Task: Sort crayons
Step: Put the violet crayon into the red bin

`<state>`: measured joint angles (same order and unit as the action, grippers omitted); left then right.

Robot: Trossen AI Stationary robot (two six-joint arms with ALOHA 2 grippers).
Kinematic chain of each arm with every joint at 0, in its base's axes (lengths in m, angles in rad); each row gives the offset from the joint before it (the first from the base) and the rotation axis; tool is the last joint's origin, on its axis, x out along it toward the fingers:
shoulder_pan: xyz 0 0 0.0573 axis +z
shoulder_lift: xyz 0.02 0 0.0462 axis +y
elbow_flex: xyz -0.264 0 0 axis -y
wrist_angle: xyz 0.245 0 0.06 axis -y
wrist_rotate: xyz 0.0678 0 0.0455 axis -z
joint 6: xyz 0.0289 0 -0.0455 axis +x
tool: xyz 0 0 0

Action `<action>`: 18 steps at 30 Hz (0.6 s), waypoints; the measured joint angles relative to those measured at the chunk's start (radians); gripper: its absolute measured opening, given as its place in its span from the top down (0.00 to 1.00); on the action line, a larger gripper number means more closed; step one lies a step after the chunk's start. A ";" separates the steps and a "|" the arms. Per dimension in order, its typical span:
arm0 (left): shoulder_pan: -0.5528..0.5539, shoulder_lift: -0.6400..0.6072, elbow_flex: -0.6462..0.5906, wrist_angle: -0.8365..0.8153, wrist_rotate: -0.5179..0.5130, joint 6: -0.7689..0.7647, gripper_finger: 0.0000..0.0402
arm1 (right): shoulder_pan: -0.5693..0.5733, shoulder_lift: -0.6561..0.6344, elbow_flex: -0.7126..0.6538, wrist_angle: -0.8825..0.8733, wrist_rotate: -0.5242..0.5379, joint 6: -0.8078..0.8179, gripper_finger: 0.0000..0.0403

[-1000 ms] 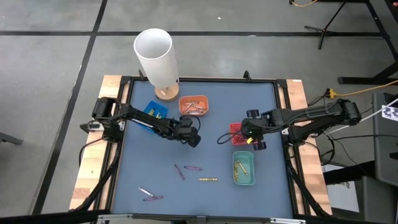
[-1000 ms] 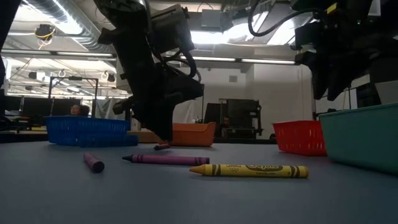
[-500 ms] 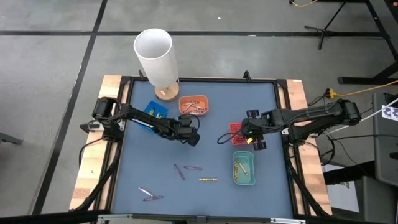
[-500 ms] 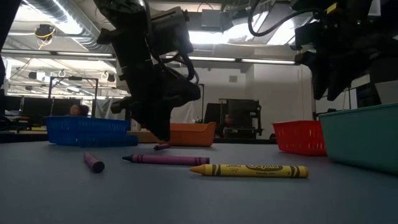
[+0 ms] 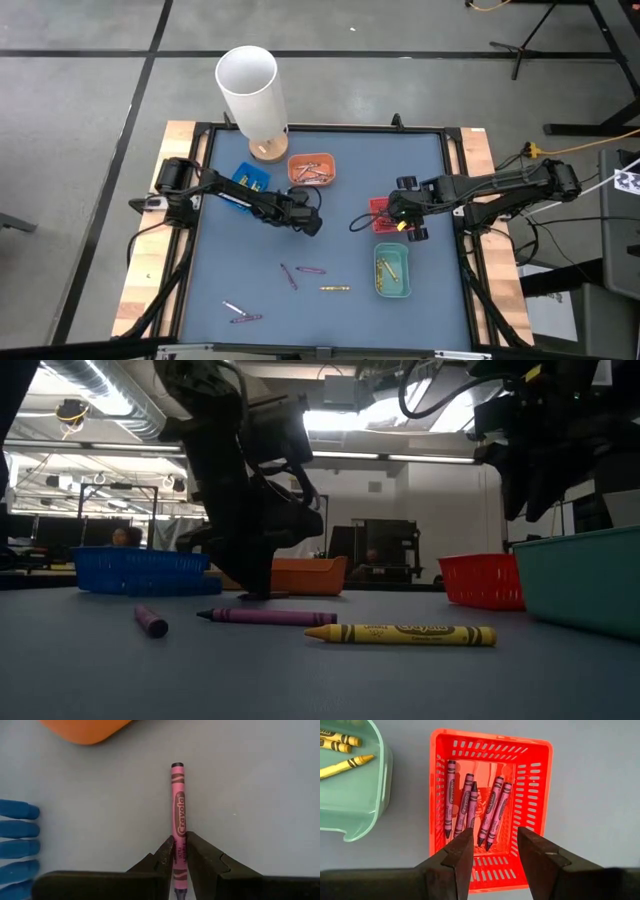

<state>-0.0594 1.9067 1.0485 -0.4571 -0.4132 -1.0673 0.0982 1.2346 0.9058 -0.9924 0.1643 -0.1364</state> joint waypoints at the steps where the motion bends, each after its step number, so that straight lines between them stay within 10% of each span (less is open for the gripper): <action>1: -0.002 0.001 0.000 -0.005 0.000 0.000 0.89 | 0.000 0.000 0.000 0.000 0.000 0.000 0.62; 18: -0.004 -0.006 -0.005 0.018 -0.002 0.010 0.97 | 0.000 0.000 0.000 0.006 0.000 0.000 0.62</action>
<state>-0.0639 1.9011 1.0435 -0.4389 -0.4152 -1.0575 0.0982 1.2346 0.9058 -0.9860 0.1642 -0.1360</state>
